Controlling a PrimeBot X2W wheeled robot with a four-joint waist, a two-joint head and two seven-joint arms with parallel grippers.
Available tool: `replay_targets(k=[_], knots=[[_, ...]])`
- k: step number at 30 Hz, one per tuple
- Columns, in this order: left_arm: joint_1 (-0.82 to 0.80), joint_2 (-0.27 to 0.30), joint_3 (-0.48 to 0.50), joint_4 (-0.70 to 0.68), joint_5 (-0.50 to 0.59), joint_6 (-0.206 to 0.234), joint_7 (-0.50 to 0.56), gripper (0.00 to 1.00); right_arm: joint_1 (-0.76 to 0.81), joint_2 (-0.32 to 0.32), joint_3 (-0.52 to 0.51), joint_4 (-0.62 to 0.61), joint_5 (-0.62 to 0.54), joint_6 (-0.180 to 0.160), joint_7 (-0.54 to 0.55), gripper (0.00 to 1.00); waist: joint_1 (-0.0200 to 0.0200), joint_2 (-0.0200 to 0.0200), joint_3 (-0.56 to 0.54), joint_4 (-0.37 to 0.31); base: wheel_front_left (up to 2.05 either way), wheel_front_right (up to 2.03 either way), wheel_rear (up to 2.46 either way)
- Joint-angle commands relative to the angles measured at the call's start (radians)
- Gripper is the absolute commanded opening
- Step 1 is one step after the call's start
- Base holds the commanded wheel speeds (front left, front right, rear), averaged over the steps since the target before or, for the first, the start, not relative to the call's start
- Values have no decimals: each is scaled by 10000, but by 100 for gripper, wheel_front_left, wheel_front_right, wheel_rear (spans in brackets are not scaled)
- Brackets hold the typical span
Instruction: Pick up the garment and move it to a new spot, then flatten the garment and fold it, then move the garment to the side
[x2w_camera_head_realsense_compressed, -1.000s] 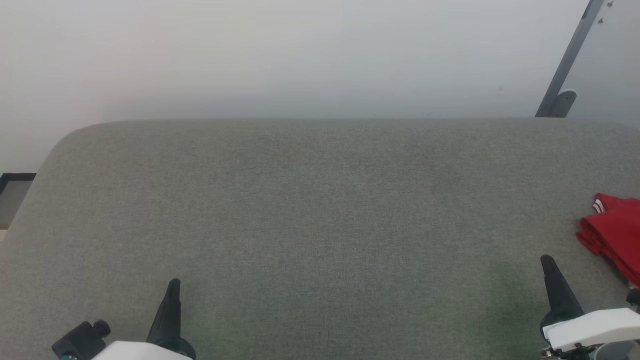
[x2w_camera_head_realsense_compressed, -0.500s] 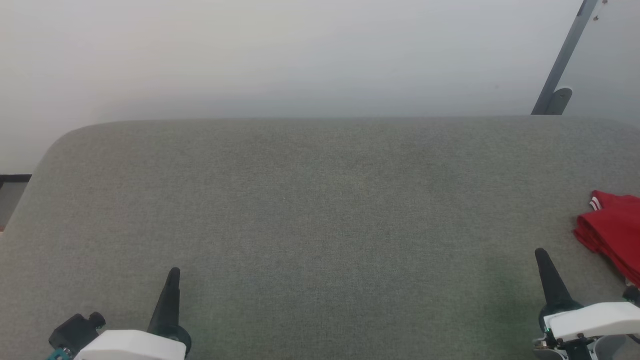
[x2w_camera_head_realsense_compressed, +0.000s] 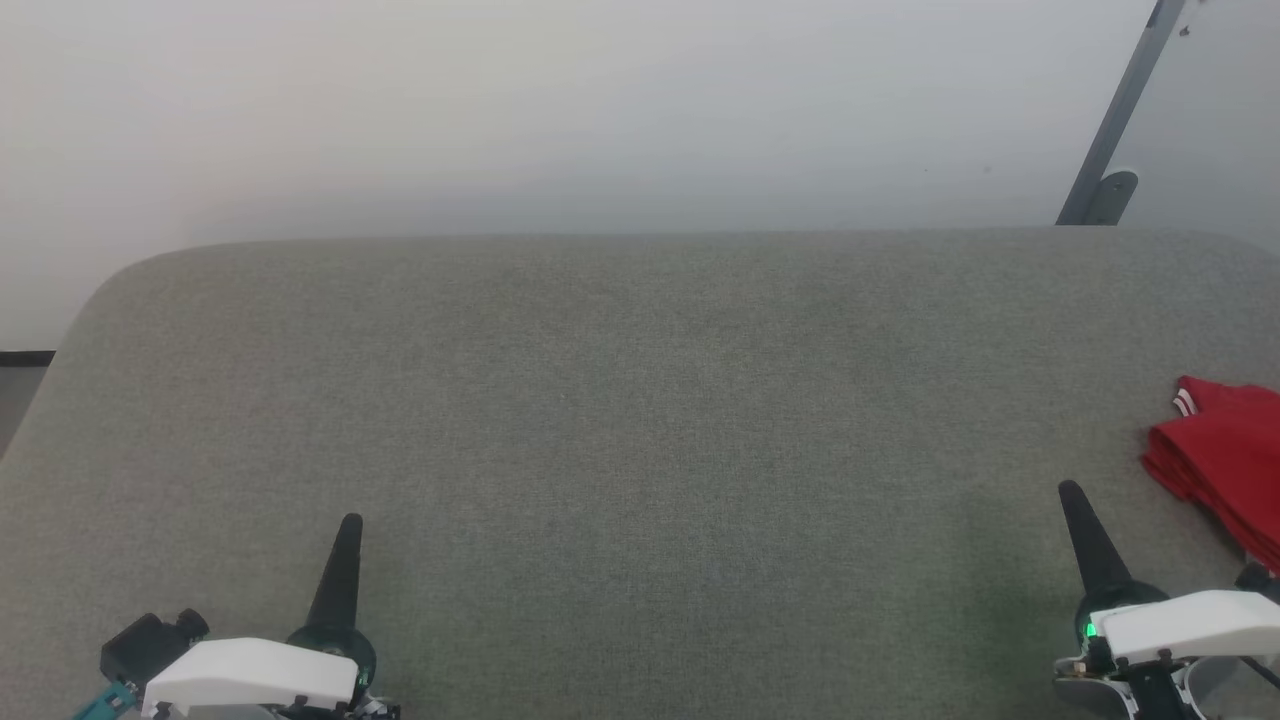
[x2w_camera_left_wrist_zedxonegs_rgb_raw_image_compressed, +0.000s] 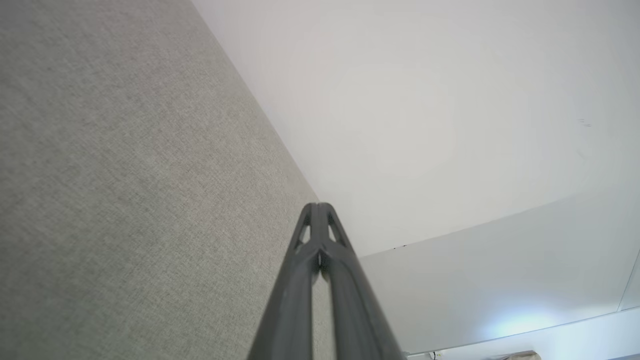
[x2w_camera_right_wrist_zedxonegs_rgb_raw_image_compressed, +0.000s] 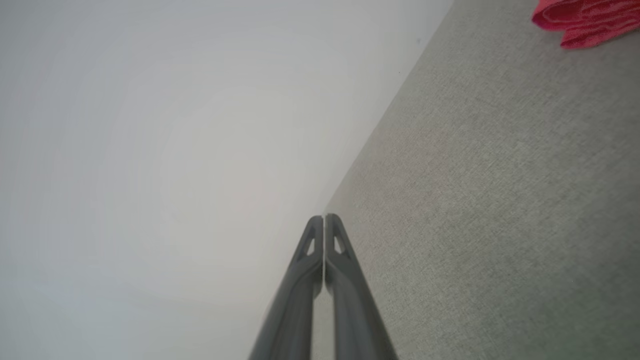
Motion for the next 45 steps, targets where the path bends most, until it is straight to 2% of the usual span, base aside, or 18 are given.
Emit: replay_targets(k=[1,24,45], knots=[[-208,32,66,-41,-227,-27,93,0,-231,17,-70,-39,179,3,94,0,0,-1,2,-5,0,0,0],[-682,-34,195,127,-2306,-37,672,0,-523,406,-214,40,1821,3,574,0,0,-1,57,-146,0,0,0],[-963,-93,293,255,-3687,-45,1064,0,-725,674,-338,96,2962,4,907,0,0,-1,102,-263,0,0,0]])
